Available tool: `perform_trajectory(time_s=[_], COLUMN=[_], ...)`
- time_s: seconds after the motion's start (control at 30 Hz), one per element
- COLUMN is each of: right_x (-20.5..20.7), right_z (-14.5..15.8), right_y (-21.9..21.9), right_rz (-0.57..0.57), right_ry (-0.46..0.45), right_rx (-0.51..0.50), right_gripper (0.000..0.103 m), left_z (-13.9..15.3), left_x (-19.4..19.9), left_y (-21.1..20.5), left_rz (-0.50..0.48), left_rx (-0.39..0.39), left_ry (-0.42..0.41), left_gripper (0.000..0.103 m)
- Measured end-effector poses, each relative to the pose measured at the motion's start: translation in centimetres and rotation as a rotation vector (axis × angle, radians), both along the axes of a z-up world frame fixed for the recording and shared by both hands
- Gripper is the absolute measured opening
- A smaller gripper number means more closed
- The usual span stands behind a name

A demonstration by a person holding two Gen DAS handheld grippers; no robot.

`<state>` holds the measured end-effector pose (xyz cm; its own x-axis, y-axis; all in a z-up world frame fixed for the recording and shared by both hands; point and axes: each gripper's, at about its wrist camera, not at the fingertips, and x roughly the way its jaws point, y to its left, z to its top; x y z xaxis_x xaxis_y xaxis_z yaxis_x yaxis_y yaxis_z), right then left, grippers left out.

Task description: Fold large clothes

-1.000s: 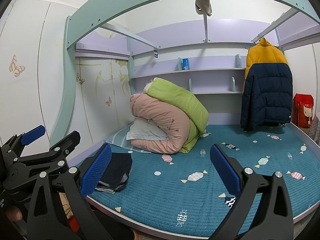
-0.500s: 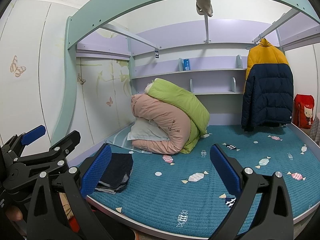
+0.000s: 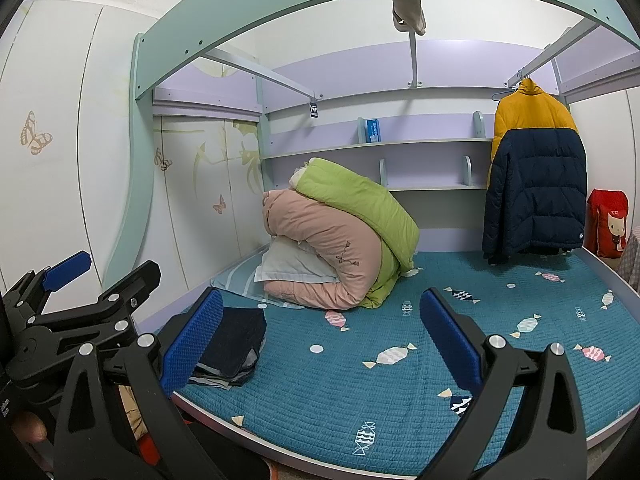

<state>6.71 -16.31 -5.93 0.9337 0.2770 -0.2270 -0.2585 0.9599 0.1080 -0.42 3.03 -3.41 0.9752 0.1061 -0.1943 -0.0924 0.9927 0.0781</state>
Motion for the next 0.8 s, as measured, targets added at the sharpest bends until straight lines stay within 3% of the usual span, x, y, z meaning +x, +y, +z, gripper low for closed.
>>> perform_trajectory(time_s=[0.8], right_x=[0.05], right_z=[0.02], right_y=[0.04], right_rz=[0.002], right_ry=[0.005], right_rx=[0.004], right_gripper=[0.095], left_z=[0.11], left_x=[-0.32], left_y=[-0.37], left_rz=[0.01], left_rx=[-0.001], left_ry=[-0.001], left_gripper=[0.098])
